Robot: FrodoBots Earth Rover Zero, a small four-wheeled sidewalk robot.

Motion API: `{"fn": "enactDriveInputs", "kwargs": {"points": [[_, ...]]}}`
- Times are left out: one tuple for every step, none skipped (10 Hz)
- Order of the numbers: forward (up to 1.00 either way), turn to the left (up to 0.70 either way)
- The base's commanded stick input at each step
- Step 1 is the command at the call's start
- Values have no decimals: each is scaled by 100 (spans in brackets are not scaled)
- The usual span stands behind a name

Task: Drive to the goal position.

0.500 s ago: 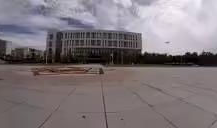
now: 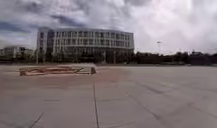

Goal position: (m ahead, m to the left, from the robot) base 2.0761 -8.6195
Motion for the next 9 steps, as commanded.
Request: {"fn": "enactDriveInputs", "kwargs": {"points": [[70, -5], [70, -35], [70, -35], [70, -35], [70, -35], [70, -35], [70, -35], [70, -35], [70, -35]]}}
